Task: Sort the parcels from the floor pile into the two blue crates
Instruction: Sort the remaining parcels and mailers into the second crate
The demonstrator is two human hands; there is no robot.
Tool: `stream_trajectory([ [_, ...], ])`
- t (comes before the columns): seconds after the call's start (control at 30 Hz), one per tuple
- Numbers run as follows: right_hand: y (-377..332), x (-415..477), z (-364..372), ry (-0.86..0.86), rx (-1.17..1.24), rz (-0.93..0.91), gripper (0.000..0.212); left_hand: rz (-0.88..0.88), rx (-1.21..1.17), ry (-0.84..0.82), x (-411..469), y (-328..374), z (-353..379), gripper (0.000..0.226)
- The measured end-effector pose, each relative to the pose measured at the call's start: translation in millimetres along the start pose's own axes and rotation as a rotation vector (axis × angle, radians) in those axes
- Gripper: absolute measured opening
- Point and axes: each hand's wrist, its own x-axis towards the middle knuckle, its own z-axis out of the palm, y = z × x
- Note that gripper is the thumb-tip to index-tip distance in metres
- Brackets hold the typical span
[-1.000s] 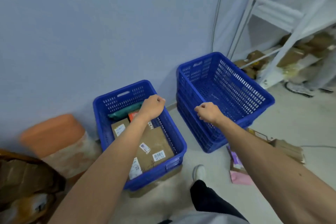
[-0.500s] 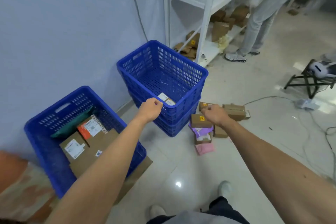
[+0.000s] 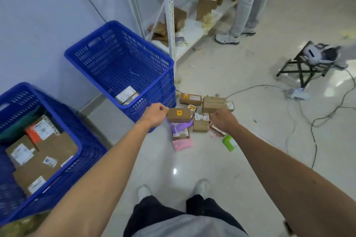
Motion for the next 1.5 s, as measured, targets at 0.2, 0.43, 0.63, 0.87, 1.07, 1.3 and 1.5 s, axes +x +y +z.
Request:
stream_trajectory([
  [0.2,-0.6,49.0,-11.8,-0.058,-0.012,-0.011,0.036,-0.109,-0.029,0.027,43.6,-7.2,13.5,0.028],
  [0.43,0.8,116.3,4.7,-0.101,-0.021,0.101,0.040,-0.135,-0.047,-0.070,132.4,-28.7,30.2,0.024],
  [0.63,3.3,193.7,54.1,-0.148,0.138,0.224,0.042,-0.143,-0.048,-0.164,212.3,-65.6,54.6,0.020],
  [0.87,39.9,306.5,154.6,-0.185,0.475,0.395,0.042,-0.295,-0.207,-0.225,302.3,-145.0,125.7,0.033],
  [1.07,79.4,427.9,231.1,-0.280,0.332,0.289,0.042,-0.417,-0.182,-0.172,388.5,-220.2,207.3,0.055],
  [1.3,111.8,552.7,305.8,-0.217,0.350,0.266,0.058,-0.471,-0.120,0.009,496.7,-275.6,277.2,0.080],
  [1.5,111.6,601.5,335.1,-0.289,0.404,0.331,0.045,-0.520,-0.271,-0.005,538.0,-294.4,309.9,0.050],
])
